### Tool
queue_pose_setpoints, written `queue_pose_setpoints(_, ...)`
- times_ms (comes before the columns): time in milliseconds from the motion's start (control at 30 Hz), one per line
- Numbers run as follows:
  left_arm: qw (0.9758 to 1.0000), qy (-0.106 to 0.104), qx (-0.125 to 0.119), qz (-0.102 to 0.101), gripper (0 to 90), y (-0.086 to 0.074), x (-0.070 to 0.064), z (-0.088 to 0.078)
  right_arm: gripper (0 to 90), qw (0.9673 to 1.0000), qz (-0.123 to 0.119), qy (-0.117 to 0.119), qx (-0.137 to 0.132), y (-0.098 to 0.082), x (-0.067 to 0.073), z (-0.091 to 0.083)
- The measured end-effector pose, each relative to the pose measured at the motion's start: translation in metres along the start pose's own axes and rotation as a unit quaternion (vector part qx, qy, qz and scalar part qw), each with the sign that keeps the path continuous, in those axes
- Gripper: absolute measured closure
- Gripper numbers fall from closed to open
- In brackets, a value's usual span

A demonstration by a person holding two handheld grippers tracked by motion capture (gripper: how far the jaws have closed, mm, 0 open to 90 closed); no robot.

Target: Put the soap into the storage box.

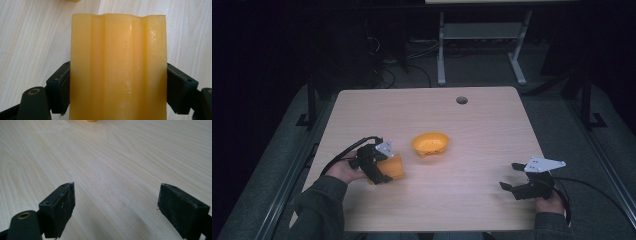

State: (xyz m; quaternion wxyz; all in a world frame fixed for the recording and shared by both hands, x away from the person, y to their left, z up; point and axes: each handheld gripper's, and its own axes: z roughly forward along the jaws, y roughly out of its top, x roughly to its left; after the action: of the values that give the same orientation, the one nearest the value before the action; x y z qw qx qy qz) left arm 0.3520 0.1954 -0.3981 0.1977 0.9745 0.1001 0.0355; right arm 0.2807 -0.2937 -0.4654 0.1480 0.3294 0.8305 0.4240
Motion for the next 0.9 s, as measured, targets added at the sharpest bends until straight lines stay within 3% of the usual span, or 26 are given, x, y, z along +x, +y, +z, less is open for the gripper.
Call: queue_pose_setpoints(900,0.9998,0.007,0.002,0.02,21.1,0.023,0.014,-0.009,13.8,1.0,0.0,0.0,-0.005,-0.001,-0.002,-0.001)
